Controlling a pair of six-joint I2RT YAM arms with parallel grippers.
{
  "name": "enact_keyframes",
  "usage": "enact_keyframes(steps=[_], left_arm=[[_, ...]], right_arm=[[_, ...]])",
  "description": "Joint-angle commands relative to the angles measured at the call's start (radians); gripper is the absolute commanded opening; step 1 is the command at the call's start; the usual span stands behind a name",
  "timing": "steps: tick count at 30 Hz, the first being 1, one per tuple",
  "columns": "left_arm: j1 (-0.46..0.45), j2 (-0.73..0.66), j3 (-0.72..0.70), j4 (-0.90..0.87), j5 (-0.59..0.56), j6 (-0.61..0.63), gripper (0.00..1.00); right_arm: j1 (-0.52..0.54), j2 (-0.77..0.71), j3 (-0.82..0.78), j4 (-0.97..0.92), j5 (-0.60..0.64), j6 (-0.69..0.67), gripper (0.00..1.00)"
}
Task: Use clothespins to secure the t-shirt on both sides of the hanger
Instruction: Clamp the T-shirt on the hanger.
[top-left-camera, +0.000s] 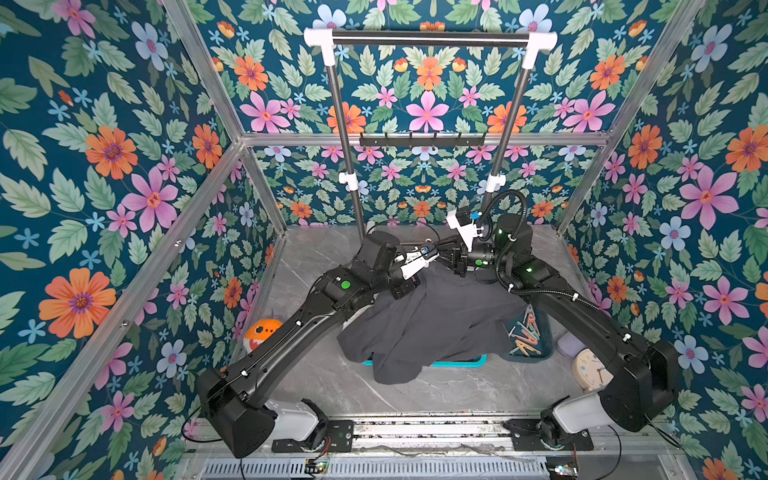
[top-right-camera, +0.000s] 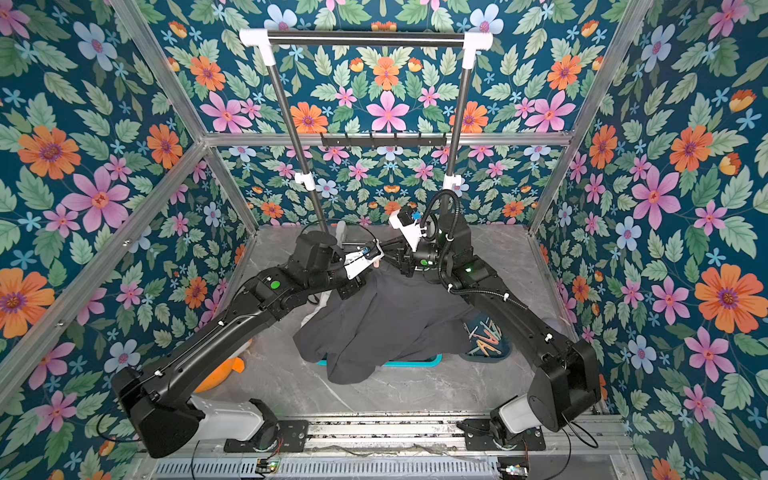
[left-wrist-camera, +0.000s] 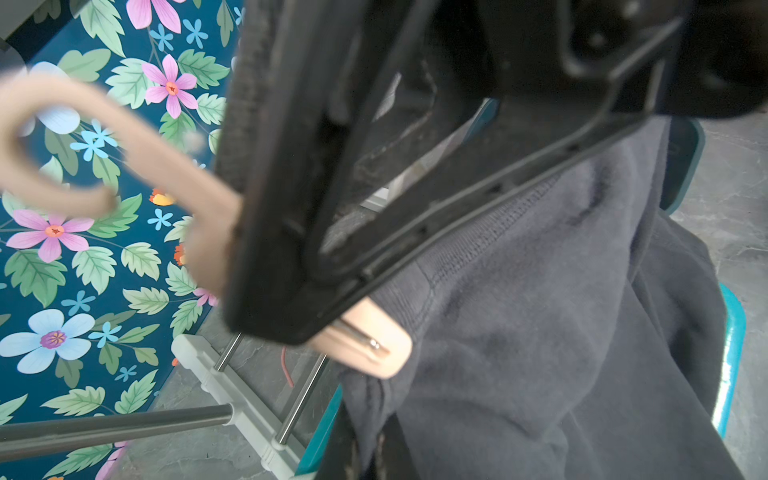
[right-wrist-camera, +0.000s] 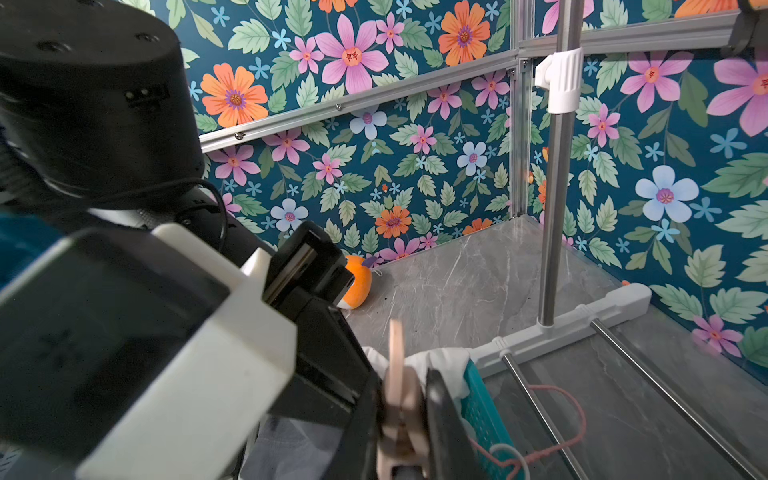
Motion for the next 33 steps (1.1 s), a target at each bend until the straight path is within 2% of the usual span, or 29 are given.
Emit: enact_keyframes(steps=[1, 5, 10, 20, 26, 33], left_arm=[[-0.001, -0.015, 0.005, 0.132, 0.017, -0.001, 0.0], [-0.001, -0.044, -0.031, 0.183, 0.019, 0.007, 0.0], [-0.001, -0.072, -0.053, 0.219, -0.007, 0.019, 0.0], [-0.001, -0.075, -0.08, 0.267, -0.024, 0.011, 0.0], [-0.002, -0.121, -0.117, 0.336, -0.027, 0.011, 0.0], [-0.002, -0.133, -0.145, 0.354, 0.02, 0.045, 0.0]], right_arm=[[0.002, 0.008, 0.022, -0.134, -0.037, -0.078, 0.0], [0.0, 0.041, 0.089, -0.269, -0.085, -0.14, 0.0], [0.0, 0.065, 0.131, -0.37, -0.086, -0.175, 0.0], [0.0, 0.051, 0.13, -0.376, -0.048, -0.18, 0.0], [0.0, 0.086, 0.184, -0.5, -0.042, -0.254, 0.0], [0.0, 0.103, 0.213, -0.544, -0.104, -0.269, 0.0]])
